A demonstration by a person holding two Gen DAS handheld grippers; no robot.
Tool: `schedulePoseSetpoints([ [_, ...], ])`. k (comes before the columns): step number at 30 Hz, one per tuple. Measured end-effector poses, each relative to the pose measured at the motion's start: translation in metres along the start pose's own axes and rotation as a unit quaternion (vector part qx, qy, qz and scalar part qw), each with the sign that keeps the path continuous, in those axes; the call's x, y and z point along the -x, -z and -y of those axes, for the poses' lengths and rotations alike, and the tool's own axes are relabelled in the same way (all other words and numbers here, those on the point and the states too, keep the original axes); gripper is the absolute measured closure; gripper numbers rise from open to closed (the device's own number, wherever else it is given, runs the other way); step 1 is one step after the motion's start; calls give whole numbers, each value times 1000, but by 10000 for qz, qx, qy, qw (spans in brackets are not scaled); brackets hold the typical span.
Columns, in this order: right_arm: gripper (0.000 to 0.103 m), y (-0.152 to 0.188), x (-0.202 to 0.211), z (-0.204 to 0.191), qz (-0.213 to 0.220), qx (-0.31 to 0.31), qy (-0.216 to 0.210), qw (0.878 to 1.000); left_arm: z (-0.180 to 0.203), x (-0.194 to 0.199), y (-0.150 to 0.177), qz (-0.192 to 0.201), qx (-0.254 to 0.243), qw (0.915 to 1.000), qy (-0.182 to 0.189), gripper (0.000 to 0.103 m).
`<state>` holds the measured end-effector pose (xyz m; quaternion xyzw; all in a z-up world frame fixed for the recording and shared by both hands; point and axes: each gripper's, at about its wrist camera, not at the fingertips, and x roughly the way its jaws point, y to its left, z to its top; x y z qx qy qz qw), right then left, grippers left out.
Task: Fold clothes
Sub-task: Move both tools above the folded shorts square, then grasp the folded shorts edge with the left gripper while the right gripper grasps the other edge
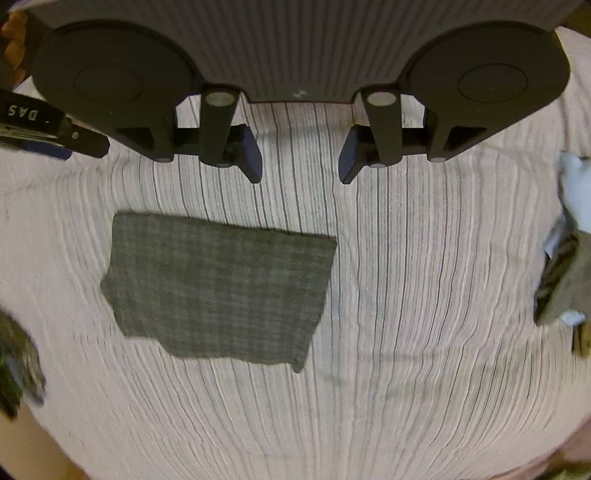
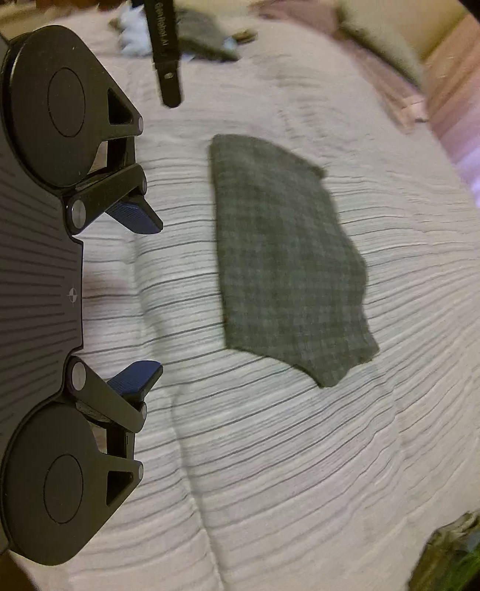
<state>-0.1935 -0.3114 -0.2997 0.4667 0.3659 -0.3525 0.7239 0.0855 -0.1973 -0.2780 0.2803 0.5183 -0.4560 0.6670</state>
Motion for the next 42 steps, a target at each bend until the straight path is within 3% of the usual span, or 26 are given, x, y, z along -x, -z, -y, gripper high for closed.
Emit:
schedulePoseSetpoints([
  [4, 23, -19, -12, 44, 363, -663, -628, 9952, -45, -21, -11, 254, 570, 9949, 794, 48],
  [6, 13, -31, -22, 65, 504, -941, -894, 9903, -66, -38, -21, 369, 805, 9901, 1085, 47],
  [9, 13, -48, -47, 89, 526, -1198, -1293, 9829, -88, -70, -41, 465, 986, 9837, 1432, 46],
  [19, 13, -88, -114, 122, 379, -1697, -2504, 9524, -108, -161, -86, 169, 1424, 9489, 2810, 43],
  [21, 20, -95, -123, 120, 295, -1621, -2675, 9494, -108, -173, -93, 110, 1520, 9411, 3018, 43],
  [22, 30, -99, -128, 119, 246, -1566, -2735, 9487, -108, -179, -96, 70, 1572, 9366, 3131, 44],
  [23, 34, -103, -134, 116, 200, -1513, -2813, 9474, -108, -184, -98, 37, 1606, 9326, 3233, 46],
  [28, 37, -121, -158, 106, 110, -1385, -3188, 9376, -99, -204, -111, -162, 1459, 9196, 3644, 52],
  [29, 46, -124, -162, 105, 109, -1423, -3262, 9345, -97, -208, -113, -193, 1432, 9191, 3666, 56],
  [33, 68, -131, -179, 98, 0, -1363, -3277, 9349, -90, -217, -119, -285, 1376, 9157, 3765, 72],
  [34, 91, -131, -180, 95, -22, -1327, -3241, 9367, -89, -218, -121, -290, 1357, 9151, 3785, 75],
  [36, 93, -129, -174, 92, 76, -1272, -3194, 9390, -86, -217, -123, -259, 1269, 9151, 3818, 90],
  [42, 95, -115, -116, 77, 547, -1100, -3059, 9441, -73, -183, -127, 32, 915, 9166, 3892, 94],
])
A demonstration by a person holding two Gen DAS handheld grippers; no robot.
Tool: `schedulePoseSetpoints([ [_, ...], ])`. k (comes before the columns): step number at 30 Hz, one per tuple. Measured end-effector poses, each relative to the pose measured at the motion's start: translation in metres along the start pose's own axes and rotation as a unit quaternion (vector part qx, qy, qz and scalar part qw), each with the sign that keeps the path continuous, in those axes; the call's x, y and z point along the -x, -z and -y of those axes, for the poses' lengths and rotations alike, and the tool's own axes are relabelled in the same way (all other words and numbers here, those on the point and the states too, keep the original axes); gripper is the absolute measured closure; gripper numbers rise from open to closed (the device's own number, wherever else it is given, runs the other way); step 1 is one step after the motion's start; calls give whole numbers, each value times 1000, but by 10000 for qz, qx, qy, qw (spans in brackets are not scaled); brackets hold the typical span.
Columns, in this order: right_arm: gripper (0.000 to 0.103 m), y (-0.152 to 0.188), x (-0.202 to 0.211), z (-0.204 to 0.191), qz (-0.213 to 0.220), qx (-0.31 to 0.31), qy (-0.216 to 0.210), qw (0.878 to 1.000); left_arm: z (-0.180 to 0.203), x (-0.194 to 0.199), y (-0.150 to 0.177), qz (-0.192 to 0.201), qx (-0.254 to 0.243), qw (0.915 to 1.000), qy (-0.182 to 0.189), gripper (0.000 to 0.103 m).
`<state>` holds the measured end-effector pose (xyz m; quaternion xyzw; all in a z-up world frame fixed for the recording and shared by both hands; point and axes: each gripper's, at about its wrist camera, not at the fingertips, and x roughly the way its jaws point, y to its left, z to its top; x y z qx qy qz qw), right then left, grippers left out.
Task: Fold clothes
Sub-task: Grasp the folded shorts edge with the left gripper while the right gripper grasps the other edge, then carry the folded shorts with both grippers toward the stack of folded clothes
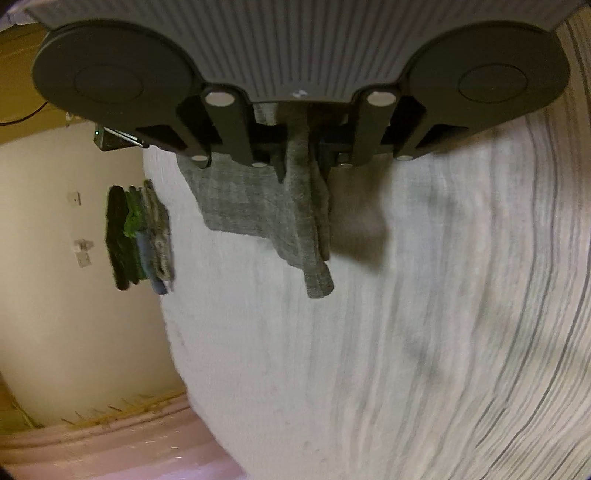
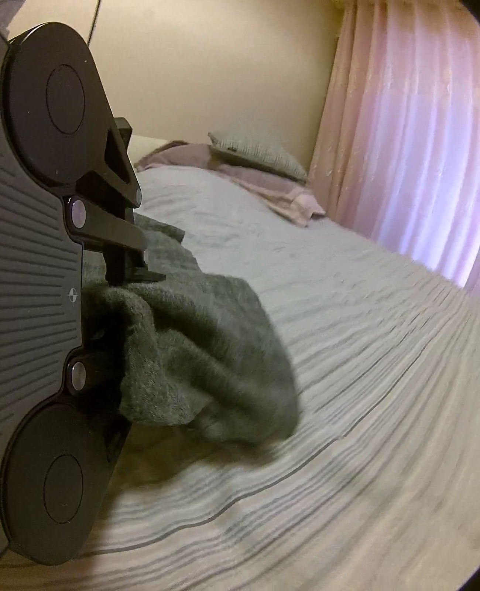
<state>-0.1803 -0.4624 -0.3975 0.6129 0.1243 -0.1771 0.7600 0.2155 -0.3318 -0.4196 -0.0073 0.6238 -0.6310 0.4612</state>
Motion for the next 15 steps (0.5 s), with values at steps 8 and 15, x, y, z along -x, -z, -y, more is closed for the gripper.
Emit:
schedulePoseSetpoints([
  [8, 95, 16, 127, -96, 912, 419, 154, 9948, 120, 35, 9, 137, -578, 9967, 545, 94],
  [15, 95, 12, 250, -134, 1671, 538, 505, 9832, 250, 9, 27, -5, -1003, 9895, 1042, 94],
])
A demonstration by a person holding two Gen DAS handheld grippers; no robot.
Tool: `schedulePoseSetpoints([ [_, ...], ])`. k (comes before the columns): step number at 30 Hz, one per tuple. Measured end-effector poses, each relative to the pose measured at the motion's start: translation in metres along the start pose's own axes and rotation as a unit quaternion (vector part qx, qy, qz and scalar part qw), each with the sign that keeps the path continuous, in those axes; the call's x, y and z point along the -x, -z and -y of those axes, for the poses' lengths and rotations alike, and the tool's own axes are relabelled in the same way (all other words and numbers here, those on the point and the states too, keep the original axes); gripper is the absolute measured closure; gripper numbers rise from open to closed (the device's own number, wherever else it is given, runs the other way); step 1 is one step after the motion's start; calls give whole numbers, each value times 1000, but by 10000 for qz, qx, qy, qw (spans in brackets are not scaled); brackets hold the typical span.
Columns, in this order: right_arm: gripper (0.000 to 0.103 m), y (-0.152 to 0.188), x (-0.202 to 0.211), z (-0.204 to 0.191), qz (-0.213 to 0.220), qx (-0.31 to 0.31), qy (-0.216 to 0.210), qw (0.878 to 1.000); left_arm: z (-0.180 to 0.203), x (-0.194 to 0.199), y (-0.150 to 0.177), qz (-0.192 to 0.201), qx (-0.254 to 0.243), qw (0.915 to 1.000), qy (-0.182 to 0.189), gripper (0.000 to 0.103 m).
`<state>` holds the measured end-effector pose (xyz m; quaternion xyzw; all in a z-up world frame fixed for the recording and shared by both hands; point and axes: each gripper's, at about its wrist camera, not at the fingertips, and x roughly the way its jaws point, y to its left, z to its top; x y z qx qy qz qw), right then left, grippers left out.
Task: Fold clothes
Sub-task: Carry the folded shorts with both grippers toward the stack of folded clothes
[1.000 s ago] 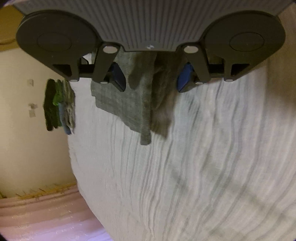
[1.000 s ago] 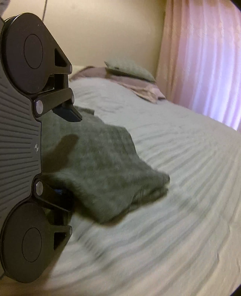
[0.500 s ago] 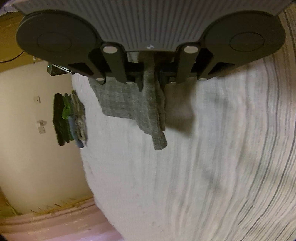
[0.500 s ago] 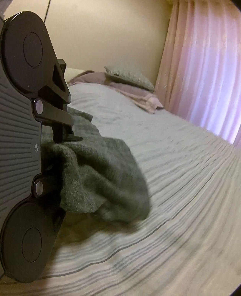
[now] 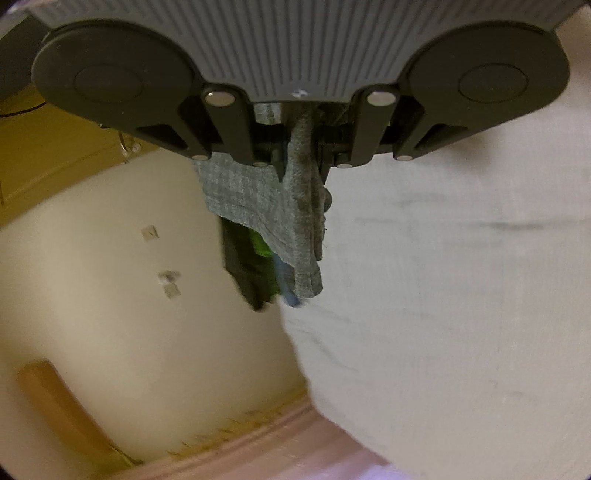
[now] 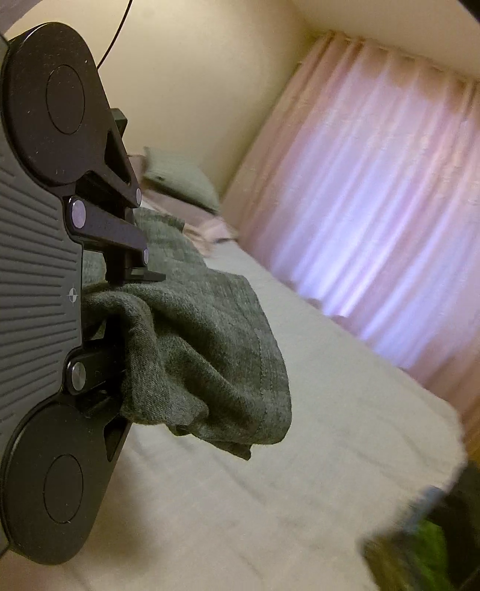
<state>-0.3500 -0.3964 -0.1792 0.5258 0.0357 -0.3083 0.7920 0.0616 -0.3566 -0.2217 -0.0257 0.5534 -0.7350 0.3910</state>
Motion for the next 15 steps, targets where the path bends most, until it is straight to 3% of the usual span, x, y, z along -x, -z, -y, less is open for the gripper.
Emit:
schedulePoseSetpoints([
  [4, 95, -44, 61, 24, 292, -46, 233, 9993, 59, -72, -1, -198, -176, 9993, 250, 94],
  [7, 95, -92, 107, 65, 336, -103, 243, 9991, 96, -134, 0, -241, -253, 9988, 347, 94],
  [15, 95, -252, 159, 134, 279, 204, 398, 9986, 184, -299, -15, -26, -238, 9990, 366, 94],
])
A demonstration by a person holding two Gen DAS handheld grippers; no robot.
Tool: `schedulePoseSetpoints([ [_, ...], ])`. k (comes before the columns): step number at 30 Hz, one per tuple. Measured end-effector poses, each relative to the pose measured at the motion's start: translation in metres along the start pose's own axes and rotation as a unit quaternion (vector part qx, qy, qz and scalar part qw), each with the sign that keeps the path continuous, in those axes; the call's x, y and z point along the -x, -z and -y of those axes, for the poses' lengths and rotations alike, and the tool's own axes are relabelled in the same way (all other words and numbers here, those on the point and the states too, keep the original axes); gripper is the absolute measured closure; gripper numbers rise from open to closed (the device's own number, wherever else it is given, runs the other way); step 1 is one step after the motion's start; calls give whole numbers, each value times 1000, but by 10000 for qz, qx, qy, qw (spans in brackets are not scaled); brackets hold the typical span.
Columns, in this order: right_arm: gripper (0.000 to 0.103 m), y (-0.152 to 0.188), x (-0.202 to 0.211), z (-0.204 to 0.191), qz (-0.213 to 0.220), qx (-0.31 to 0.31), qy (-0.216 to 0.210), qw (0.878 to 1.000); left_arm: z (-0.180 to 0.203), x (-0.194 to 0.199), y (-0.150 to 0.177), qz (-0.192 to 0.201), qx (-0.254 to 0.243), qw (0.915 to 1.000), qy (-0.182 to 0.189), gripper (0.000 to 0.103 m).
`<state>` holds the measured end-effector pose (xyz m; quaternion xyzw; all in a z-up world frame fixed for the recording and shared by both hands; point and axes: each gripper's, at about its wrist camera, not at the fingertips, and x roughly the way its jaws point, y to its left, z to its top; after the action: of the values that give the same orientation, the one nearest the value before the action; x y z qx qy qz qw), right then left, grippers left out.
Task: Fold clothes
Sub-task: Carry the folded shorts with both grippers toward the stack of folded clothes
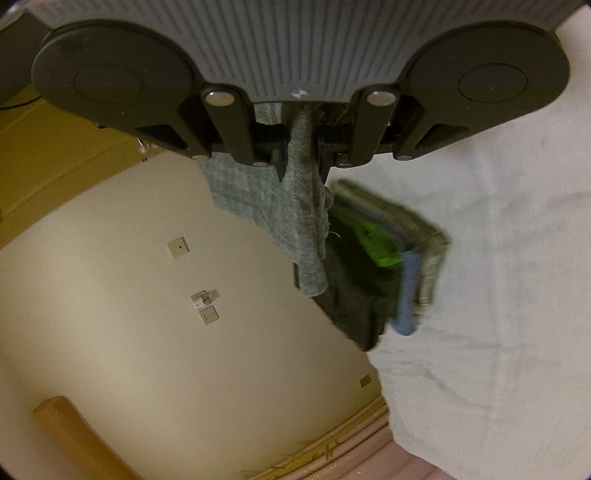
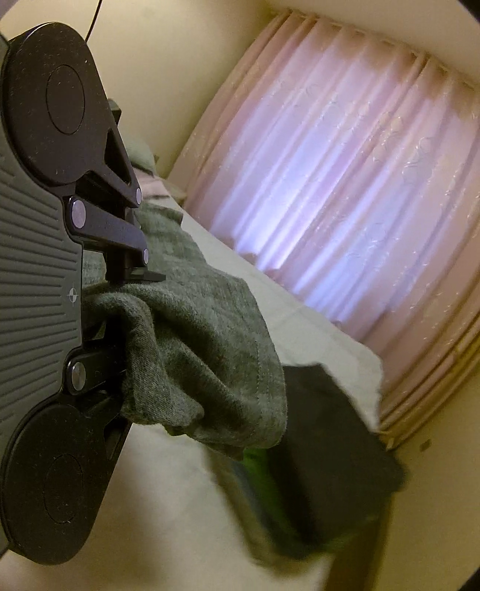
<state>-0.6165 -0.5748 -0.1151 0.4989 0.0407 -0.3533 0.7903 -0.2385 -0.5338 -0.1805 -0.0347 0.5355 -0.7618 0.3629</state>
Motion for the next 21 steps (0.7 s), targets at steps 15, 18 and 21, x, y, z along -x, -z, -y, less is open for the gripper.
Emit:
schedulePoseSetpoints([
  [15, 95, -199, -58, 77, 374, 433, 278, 9980, 64, -201, -149, 270, -654, 9970, -313, 94],
  [18, 95, -217, -73, 99, 299, 411, 382, 9980, 56, -225, -169, 203, -688, 9963, -480, 94],
  [21, 95, -224, -89, 124, 184, 238, 493, 9983, 41, -248, -179, 108, -644, 9961, -599, 94],
])
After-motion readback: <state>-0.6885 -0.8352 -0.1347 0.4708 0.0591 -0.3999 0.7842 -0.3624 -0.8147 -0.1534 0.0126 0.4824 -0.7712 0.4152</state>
